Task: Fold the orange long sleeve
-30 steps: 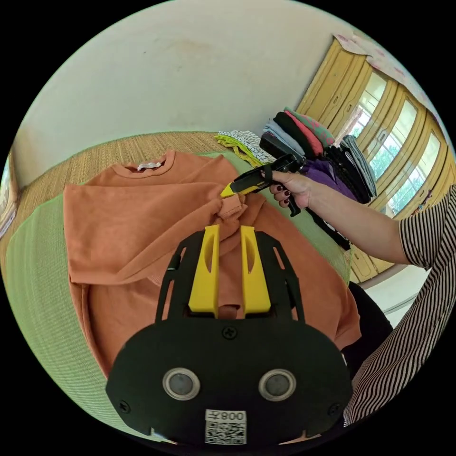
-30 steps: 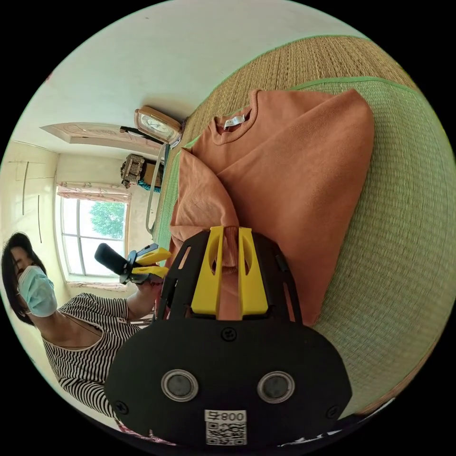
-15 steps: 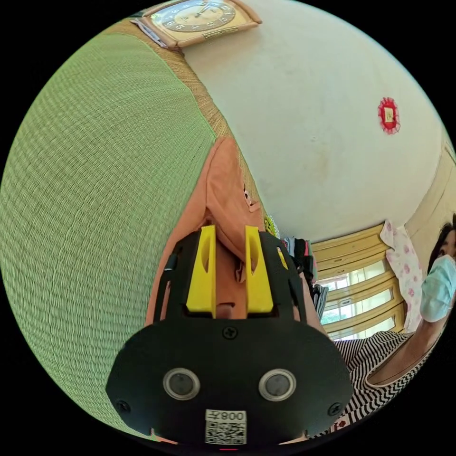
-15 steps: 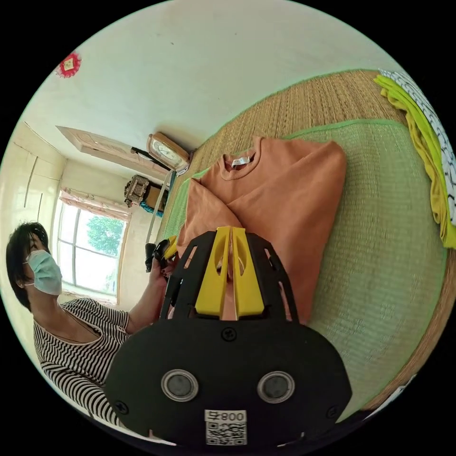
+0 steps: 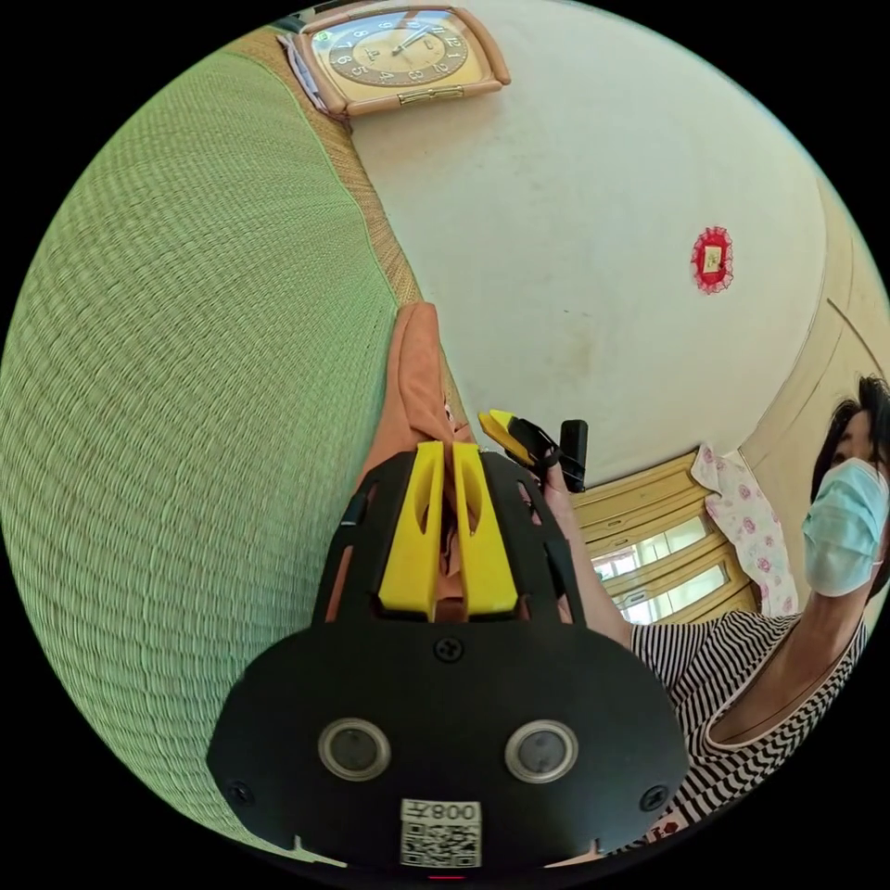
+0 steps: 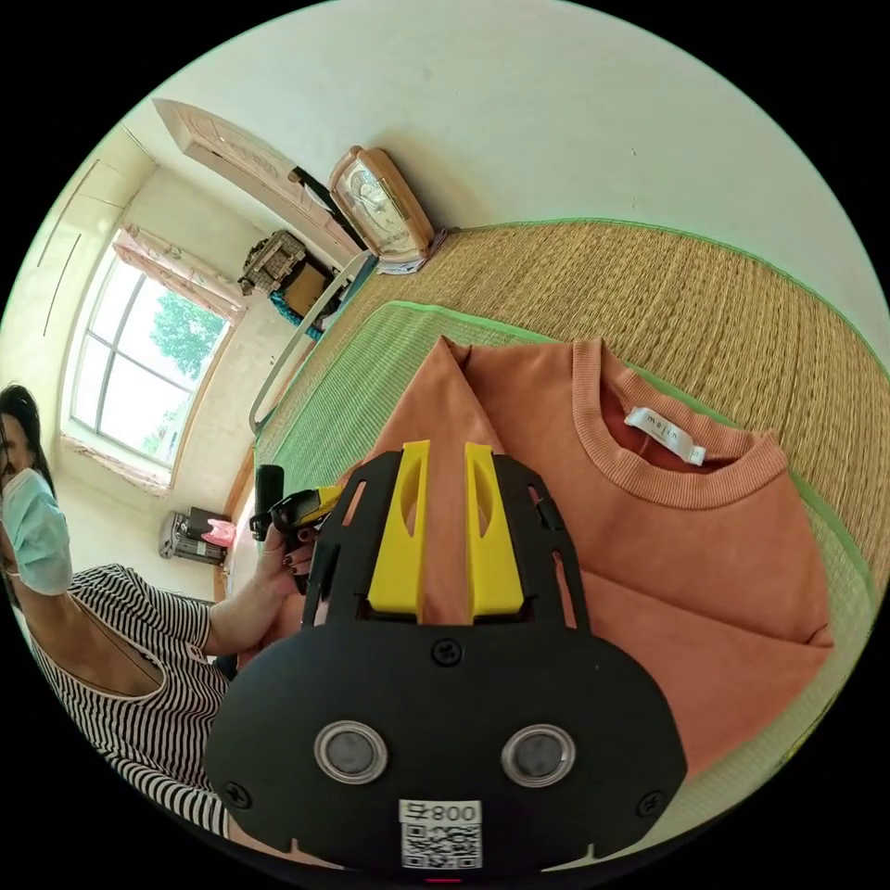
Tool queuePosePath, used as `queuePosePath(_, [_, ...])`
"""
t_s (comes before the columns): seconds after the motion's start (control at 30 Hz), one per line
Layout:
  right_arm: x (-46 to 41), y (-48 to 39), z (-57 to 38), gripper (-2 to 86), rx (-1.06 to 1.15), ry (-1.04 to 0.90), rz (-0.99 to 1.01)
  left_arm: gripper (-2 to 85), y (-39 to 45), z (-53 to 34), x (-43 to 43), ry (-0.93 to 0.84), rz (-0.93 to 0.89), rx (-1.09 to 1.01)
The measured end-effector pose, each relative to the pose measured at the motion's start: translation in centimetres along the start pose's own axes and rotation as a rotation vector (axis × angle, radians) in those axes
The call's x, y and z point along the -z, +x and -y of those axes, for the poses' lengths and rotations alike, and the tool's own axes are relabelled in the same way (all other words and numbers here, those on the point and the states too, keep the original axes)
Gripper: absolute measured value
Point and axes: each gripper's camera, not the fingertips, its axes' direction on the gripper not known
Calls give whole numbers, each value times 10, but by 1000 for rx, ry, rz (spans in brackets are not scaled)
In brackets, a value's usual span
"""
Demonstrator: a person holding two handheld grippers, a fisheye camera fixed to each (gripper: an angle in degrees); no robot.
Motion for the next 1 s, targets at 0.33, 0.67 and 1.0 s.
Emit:
queuePosePath(0.33, [-54, -12, 49, 86, 60, -61, -76, 79, -22, 19, 26, -40, -107, -68])
queuePosePath(0.67, [-104, -11, 80, 14, 45, -139, -77, 23, -32, 32, 47, -60, -54, -47])
queuePosePath(1.0, [-112, -24, 111, 60, 103, -85, -149, 14, -38, 39, 68, -28, -58, -55])
